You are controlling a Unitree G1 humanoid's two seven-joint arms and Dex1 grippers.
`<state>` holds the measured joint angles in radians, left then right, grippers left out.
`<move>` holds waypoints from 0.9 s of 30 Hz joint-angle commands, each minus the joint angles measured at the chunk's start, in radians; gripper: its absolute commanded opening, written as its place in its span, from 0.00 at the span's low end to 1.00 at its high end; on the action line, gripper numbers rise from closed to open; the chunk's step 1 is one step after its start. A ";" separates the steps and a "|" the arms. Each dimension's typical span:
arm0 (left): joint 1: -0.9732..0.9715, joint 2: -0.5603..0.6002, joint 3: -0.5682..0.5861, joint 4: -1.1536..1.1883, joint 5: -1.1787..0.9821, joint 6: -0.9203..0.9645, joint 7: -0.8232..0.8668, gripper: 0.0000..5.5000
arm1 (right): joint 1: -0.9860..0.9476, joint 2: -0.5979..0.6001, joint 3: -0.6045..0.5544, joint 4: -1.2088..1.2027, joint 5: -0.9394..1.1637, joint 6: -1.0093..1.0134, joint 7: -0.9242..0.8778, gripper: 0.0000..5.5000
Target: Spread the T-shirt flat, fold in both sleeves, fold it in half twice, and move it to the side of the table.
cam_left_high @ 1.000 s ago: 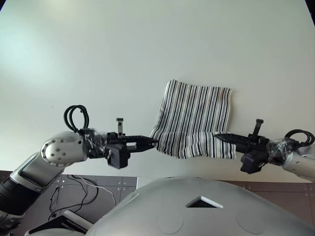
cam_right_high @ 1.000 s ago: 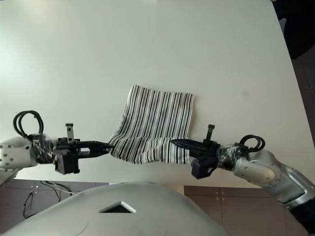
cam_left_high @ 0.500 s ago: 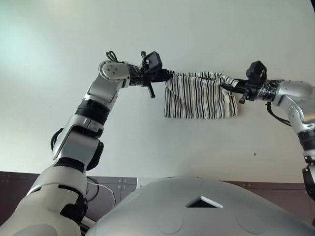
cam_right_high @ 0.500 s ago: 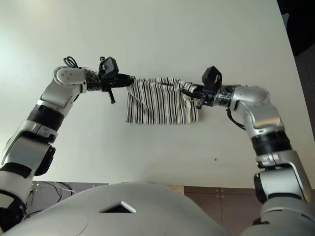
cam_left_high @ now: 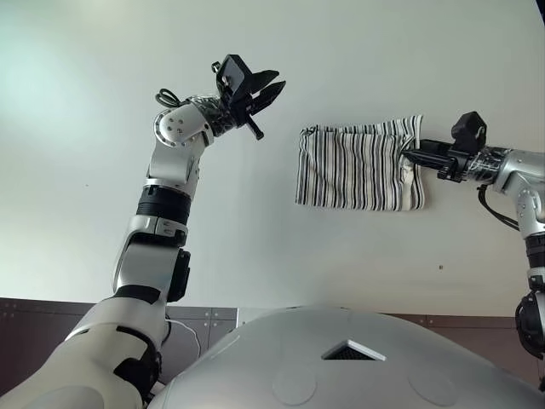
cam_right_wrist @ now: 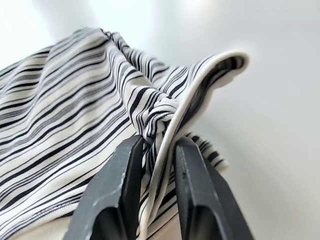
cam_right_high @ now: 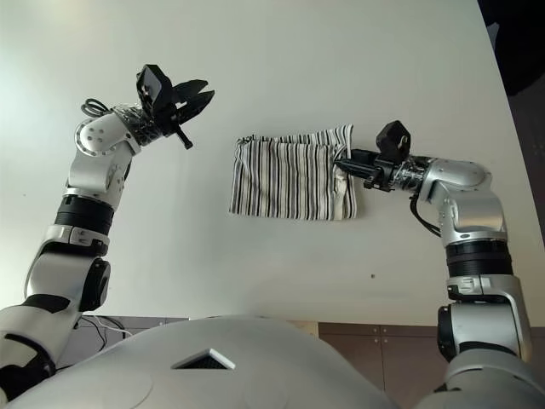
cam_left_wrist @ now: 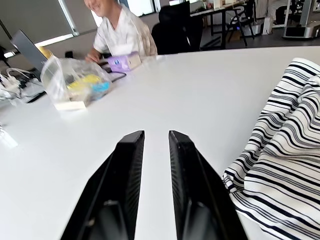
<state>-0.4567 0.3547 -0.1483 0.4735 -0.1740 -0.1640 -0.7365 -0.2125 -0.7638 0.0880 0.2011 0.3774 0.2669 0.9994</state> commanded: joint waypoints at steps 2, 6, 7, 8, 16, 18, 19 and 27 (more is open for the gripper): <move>0.135 0.017 -0.004 -0.181 0.057 0.037 0.052 0.16 | 0.074 -0.098 -0.081 -0.113 -0.051 0.000 -0.009 0.18; 0.170 0.016 0.019 -0.231 0.070 0.069 0.098 0.16 | 0.005 0.000 -0.117 -0.166 -0.037 -0.034 -0.090 0.18; 0.173 0.014 0.018 -0.241 0.070 0.075 0.102 0.16 | 0.005 0.026 -0.116 -0.200 -0.006 -0.031 -0.081 0.18; 0.171 0.011 0.015 -0.244 0.073 0.078 0.102 0.16 | 0.012 0.047 -0.106 -0.233 0.020 -0.020 -0.066 0.18; 0.114 0.006 0.014 -0.246 0.099 0.071 0.102 0.16 | -0.061 0.201 0.141 0.172 -0.129 -0.135 0.090 0.18; 0.119 0.005 -0.003 -0.261 0.109 0.061 0.094 0.16 | -0.134 0.264 0.156 0.395 -0.191 -0.220 0.066 0.18; 0.123 0.004 -0.015 -0.267 0.118 0.052 0.090 0.16 | -0.176 0.290 0.153 0.504 -0.215 -0.258 0.039 0.18; 0.168 0.025 -0.015 -0.317 0.152 0.038 0.117 0.16 | -0.243 0.169 -0.031 0.935 -0.222 -0.290 -0.297 0.18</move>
<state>-0.3151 0.3620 -0.1720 0.1724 -0.0496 -0.1252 -0.6393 -0.5279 -0.5089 0.1014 1.0062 0.1977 -0.1051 0.8270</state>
